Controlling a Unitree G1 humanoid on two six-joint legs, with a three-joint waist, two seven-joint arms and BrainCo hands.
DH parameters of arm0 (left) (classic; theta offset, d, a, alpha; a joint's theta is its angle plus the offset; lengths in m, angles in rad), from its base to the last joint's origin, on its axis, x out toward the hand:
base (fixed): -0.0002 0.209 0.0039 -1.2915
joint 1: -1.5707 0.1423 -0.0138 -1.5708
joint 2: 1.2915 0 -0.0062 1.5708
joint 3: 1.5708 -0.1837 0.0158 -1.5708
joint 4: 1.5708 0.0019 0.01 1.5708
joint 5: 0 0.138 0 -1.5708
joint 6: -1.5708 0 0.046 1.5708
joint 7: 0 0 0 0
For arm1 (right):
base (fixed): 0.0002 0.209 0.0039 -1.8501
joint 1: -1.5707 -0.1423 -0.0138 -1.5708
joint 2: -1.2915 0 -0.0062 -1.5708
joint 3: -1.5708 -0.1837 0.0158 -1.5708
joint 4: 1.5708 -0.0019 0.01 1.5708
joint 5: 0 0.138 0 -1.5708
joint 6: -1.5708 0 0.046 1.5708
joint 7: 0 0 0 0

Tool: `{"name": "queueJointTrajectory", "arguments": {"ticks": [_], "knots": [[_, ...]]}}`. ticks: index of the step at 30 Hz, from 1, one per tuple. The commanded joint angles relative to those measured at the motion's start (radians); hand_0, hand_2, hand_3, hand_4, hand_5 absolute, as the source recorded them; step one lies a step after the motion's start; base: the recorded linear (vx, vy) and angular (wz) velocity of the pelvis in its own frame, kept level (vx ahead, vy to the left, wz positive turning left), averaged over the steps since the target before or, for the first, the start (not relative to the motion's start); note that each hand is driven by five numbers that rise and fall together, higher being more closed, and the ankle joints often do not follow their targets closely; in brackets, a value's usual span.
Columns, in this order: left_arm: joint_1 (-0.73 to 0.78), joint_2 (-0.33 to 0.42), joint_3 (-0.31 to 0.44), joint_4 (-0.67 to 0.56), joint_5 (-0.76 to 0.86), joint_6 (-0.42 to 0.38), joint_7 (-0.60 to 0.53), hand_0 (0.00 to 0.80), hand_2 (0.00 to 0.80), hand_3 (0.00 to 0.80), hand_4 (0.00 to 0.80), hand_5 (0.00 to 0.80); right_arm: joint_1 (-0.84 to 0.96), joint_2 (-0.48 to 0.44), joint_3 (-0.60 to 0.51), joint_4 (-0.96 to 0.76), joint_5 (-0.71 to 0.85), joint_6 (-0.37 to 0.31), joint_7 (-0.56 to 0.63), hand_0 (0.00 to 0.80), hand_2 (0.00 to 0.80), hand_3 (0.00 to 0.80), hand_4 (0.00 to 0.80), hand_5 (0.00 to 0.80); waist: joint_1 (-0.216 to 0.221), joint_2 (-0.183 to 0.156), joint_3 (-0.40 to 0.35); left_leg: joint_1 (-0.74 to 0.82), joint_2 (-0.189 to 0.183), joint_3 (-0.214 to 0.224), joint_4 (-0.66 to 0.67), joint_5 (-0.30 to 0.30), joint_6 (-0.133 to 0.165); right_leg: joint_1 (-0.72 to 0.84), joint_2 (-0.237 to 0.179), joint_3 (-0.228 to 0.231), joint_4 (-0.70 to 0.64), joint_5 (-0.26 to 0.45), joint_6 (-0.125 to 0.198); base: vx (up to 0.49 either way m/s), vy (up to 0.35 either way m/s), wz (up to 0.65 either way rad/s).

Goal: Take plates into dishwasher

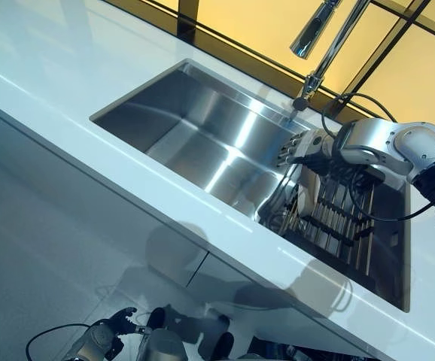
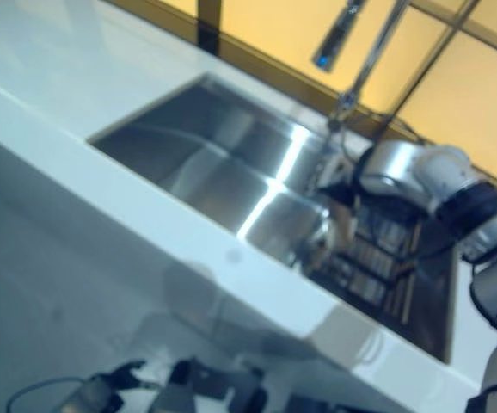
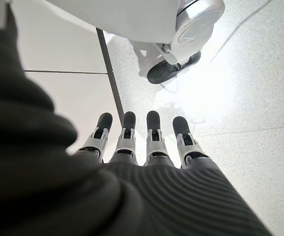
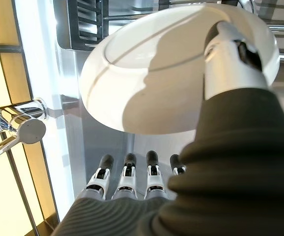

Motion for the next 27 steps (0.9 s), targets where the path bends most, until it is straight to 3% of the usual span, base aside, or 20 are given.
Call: {"name": "queueJointTrajectory", "arguments": {"ticks": [1, 27], "knots": [[0.011, 0.02, -0.042, -0.005, 0.034, -0.006, -0.007, 0.0, 0.0, 0.0, 0.0, 0.0, -0.063, -0.096, 0.029, 0.004, 0.003, 0.012, 0.009, 0.0, 0.0, 0.0, 0.0, 0.0, 0.037, -0.01, -0.009, -0.007, -0.005, 0.044, -0.007, -0.009, 0.039, 0.025, 0.002, 0.019, 0.045, -0.024, 0.032, 0.0, 0.0, 0.0], [0.002, 0.02, -0.046, -0.007, 0.033, -0.012, -0.008, 0.0, 0.0, 0.0, 0.0, 0.0, -0.002, -0.106, -0.012, 0.019, 0.016, 0.049, -0.019, 0.0, 0.0, 0.0, 0.0, 0.0, 0.027, 0.009, 0.0, -0.014, -0.007, 0.047, -0.002, -0.01, 0.04, 0.015, -0.003, 0.026, 0.049, -0.022, 0.033, 0.0, 0.0, 0.0]]}}
